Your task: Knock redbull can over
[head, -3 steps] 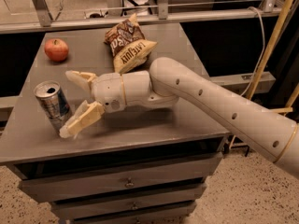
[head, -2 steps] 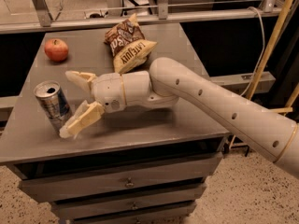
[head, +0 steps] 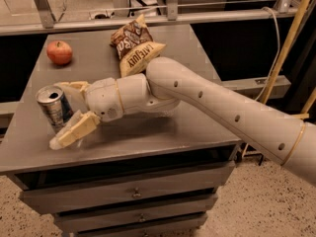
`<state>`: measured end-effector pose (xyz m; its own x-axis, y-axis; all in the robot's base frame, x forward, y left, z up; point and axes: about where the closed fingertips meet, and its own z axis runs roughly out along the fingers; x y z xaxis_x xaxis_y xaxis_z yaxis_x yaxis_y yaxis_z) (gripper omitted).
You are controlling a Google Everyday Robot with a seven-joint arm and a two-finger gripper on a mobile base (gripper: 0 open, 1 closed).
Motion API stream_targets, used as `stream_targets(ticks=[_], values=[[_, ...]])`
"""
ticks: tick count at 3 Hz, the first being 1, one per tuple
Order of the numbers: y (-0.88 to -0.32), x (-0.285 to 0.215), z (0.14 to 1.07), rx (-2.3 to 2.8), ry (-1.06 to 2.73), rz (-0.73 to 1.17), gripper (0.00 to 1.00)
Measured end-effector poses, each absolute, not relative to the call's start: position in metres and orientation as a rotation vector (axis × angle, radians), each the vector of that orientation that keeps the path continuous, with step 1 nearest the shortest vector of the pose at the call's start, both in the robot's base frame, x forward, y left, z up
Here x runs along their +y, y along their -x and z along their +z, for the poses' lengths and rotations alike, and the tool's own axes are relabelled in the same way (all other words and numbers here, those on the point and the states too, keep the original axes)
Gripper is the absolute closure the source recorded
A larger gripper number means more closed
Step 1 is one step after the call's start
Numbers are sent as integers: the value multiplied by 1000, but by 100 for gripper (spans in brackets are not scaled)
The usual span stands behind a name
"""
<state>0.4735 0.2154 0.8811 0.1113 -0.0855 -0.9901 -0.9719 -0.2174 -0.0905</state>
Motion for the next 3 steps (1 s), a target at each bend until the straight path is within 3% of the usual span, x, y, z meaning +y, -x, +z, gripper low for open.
stream_targets(ticks=[3], values=[[-474,214,879,1080,1450,1275,84]])
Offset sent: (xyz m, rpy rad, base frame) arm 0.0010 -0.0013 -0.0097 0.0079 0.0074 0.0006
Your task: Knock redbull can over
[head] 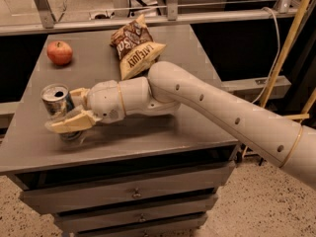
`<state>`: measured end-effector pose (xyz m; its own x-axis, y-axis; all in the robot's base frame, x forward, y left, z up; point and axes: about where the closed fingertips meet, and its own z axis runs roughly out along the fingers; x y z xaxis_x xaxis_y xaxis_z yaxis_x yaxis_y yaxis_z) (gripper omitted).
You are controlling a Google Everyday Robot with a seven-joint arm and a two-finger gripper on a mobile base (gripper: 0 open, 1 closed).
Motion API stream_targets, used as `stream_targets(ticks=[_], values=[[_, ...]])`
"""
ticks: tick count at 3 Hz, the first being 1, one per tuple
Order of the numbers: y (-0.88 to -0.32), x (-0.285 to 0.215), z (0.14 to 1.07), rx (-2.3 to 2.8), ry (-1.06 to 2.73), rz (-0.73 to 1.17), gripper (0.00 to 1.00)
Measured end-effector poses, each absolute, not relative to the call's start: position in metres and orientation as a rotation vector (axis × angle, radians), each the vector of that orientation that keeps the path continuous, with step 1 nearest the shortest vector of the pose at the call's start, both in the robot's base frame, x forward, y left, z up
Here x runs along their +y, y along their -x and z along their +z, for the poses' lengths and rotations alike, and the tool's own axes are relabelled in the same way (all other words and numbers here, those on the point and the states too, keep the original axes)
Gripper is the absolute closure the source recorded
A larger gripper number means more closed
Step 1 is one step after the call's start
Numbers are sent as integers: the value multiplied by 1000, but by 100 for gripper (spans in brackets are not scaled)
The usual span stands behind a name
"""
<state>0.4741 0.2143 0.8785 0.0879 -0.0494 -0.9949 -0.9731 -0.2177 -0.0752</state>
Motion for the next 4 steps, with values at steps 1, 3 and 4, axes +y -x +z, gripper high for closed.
stream_targets(ticks=[1,3,4], values=[[-485,202,890,1100,1449,1275,100],[-524,166,919,1300,1634,1164,100],[-540,158,919,1492,1841,1010,100]])
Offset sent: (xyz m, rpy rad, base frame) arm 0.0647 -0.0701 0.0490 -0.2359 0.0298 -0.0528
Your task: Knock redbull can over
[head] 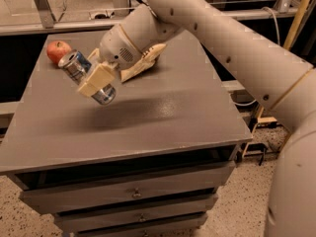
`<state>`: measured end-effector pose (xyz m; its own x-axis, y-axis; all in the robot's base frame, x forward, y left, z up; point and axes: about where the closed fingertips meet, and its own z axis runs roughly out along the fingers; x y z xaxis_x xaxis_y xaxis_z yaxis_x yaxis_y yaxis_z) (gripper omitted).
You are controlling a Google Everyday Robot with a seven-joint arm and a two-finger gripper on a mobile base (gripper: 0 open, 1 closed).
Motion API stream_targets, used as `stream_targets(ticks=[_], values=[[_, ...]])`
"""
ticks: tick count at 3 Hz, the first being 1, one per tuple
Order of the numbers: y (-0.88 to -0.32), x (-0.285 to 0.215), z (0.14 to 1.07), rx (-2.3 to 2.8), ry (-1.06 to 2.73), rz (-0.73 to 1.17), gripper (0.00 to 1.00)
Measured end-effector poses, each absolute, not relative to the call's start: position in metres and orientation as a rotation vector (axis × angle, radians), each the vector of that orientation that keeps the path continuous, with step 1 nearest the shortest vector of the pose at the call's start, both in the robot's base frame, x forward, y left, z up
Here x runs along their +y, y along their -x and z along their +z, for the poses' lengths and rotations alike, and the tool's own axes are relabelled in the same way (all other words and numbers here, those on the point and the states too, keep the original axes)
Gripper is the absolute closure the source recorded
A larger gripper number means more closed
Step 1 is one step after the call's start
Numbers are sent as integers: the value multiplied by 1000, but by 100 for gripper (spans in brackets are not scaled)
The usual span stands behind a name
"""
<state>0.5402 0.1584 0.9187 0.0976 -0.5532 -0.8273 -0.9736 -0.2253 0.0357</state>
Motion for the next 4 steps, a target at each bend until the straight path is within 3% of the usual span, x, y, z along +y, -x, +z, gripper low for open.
stream_targets(ticks=[2,4], values=[[-517,160,870,1830,2322,554,100],[-521,156,835,1942,2466,70,59]])
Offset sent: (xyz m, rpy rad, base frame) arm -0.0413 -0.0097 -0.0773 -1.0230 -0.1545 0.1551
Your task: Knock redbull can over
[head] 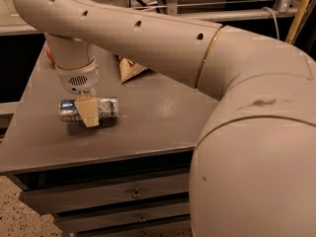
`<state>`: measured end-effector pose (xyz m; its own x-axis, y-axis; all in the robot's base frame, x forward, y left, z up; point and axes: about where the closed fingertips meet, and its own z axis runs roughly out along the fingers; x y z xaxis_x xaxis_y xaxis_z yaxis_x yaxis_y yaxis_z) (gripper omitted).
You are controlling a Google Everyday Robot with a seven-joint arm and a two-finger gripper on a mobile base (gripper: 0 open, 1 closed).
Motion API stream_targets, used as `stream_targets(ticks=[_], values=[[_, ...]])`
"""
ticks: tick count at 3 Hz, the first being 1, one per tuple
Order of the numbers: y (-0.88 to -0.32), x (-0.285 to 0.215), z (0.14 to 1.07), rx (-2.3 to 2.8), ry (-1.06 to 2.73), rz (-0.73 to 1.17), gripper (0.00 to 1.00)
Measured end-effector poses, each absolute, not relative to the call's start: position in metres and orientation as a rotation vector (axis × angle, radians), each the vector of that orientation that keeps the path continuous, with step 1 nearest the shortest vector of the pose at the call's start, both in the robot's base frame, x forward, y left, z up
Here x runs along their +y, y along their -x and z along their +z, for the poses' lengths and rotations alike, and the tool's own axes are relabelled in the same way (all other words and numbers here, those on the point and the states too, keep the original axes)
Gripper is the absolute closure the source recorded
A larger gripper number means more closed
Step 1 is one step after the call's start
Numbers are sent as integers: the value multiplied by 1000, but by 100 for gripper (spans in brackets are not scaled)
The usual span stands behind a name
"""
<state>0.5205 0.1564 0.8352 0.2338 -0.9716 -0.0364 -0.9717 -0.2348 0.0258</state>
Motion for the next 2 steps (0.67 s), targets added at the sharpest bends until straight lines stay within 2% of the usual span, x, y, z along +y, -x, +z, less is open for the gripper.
stream_targets(ticks=[1,2], values=[[-537,148,861,1960,2402,-123,28],[-544,146,877,1952,2371,-171,5]])
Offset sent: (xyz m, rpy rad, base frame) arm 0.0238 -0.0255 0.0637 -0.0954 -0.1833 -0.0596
